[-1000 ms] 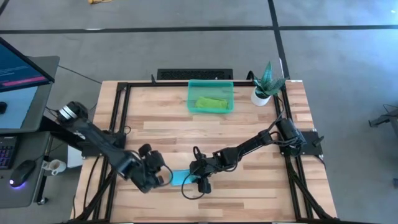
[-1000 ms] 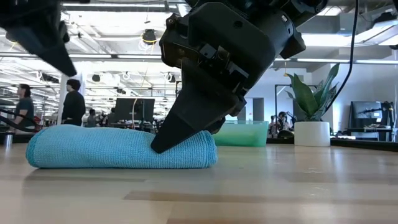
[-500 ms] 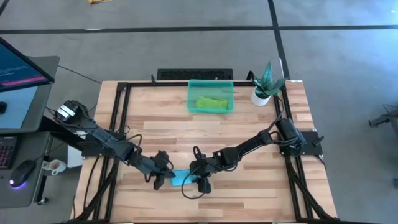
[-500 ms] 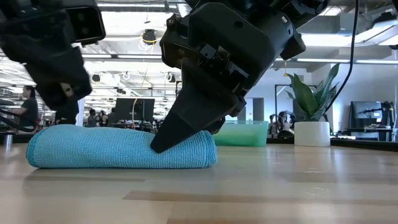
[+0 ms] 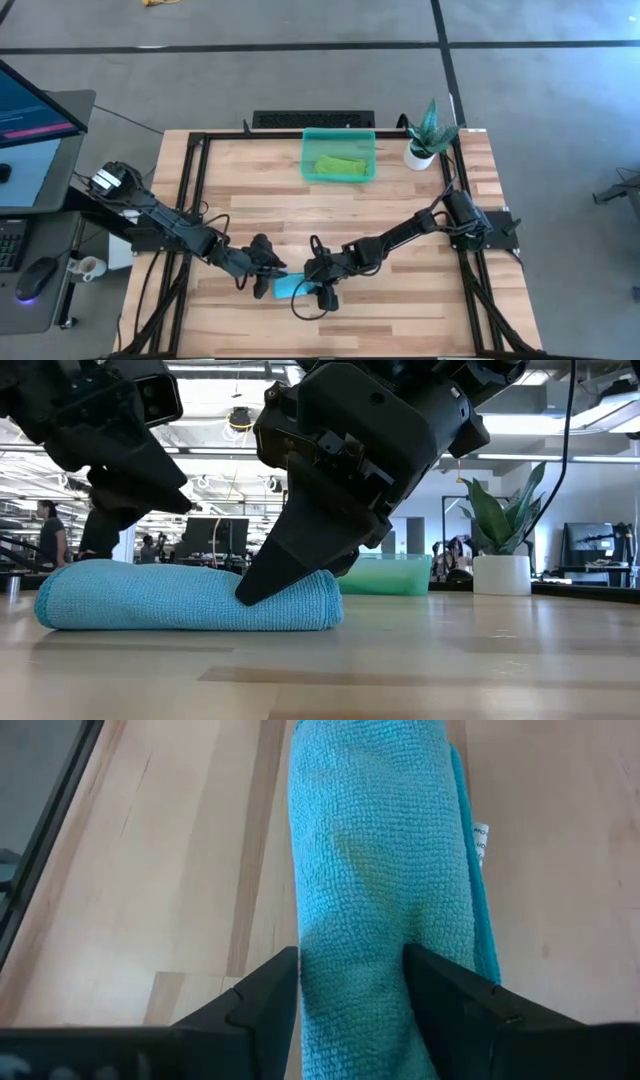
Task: Roll microfiber towels into tight, uniform cylinder then place into a basket
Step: Roll the blue microfiber cloth, then put the rolled blue microfiber cloth into the green bin
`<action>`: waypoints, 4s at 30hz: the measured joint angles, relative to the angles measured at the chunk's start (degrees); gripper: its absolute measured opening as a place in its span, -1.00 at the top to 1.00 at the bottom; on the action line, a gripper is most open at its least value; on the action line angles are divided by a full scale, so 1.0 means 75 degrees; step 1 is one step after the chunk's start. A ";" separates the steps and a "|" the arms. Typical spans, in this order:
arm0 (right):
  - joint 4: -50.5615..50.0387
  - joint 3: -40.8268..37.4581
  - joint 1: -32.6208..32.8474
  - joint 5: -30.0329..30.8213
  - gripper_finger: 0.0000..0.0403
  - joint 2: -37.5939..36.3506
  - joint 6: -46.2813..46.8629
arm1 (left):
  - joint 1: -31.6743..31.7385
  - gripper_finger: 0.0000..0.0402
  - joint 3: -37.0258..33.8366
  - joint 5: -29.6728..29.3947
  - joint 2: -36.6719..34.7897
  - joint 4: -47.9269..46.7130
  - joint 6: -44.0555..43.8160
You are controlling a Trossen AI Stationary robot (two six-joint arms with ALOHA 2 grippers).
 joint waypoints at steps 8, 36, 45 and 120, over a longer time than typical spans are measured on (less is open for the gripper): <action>-0.0003 0.0000 -0.0050 0.0000 -0.04 0.0000 0.0003 | 0.0136 0.09 0.0005 0.0743 0.0000 -0.0086 -0.0684; 0.0041 0.0000 -0.0053 0.0014 -0.04 0.0000 0.0000 | 0.0224 0.09 0.0038 0.2260 0.2084 0.0913 -0.1991; 0.0041 0.0000 -0.0055 0.0020 -0.04 0.0000 0.0002 | 0.0233 0.49 0.0038 0.2138 0.2104 0.0952 -0.1859; -0.0821 -0.3989 0.0766 0.1490 0.05 -0.4160 0.0733 | 0.0239 0.85 0.0017 0.2191 0.2124 0.0638 -0.1426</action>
